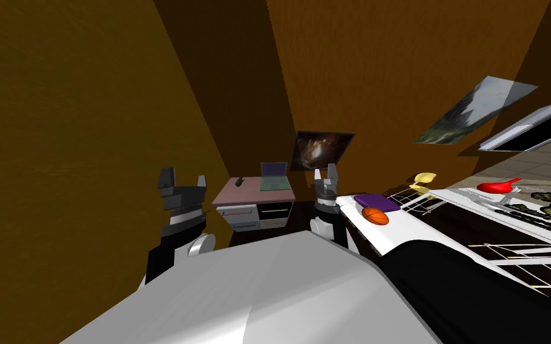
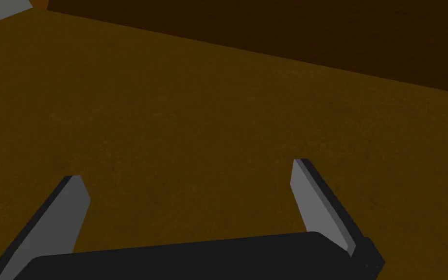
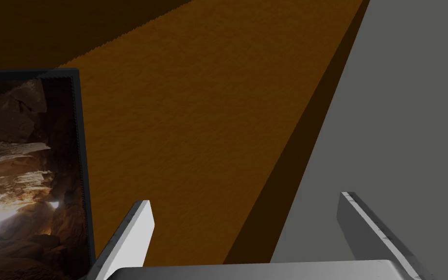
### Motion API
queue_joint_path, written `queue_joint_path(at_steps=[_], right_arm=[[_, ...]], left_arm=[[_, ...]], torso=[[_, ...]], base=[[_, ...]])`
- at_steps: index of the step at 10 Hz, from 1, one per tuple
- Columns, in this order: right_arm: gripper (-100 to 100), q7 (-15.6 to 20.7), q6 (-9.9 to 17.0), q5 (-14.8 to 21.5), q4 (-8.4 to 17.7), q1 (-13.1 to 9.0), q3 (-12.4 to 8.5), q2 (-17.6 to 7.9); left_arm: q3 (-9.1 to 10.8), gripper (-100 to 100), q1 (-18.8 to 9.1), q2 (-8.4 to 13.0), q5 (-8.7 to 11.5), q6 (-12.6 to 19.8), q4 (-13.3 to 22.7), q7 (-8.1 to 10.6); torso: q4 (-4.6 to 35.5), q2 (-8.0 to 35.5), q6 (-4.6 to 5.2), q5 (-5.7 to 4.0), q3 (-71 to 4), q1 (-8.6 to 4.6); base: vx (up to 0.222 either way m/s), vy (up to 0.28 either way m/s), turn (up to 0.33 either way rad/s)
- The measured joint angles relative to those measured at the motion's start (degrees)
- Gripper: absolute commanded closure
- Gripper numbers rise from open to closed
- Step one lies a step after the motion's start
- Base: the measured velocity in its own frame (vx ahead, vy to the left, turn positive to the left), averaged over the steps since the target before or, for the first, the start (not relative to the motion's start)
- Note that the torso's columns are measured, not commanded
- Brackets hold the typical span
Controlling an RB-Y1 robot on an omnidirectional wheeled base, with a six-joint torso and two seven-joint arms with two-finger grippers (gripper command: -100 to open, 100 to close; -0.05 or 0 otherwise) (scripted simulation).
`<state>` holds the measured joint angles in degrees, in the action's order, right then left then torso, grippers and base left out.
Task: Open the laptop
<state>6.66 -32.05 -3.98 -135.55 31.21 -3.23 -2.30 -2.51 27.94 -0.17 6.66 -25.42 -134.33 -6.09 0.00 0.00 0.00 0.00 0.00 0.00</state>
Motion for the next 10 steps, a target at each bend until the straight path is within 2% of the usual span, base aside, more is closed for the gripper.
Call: queue_joint_path(at_steps=[2,9,10], right_arm=[[0,0.0,0.0,0.0,0.0,0.0,0.0,0.0],[0,0.0,0.0,0.0,0.0,0.0,0.0,0.0],[-100,0.0,0.0,0.0,0.0,0.0,0.0,0.0]], left_arm=[[0.00,0,0.0,0.0,0.0,0.0,0.0,0.00],[0.00,0,0.0,0.0,0.0,0.0,0.0,0.00],[0.00,0,0.0,0.0,0.0,0.0,0.0,0.00]], torso=[[6.0,6.0,0.00,0.00,-12.0,0.00],[35.4,35.4,0.00,0.00,-70.7,0.00],[39.6,39.6,0.00,0.00,-79.2,0.00]], base=[[0.000,0.000,0.000],[0.000,0.000,0.000],[0.000,-0.001,0.195]])
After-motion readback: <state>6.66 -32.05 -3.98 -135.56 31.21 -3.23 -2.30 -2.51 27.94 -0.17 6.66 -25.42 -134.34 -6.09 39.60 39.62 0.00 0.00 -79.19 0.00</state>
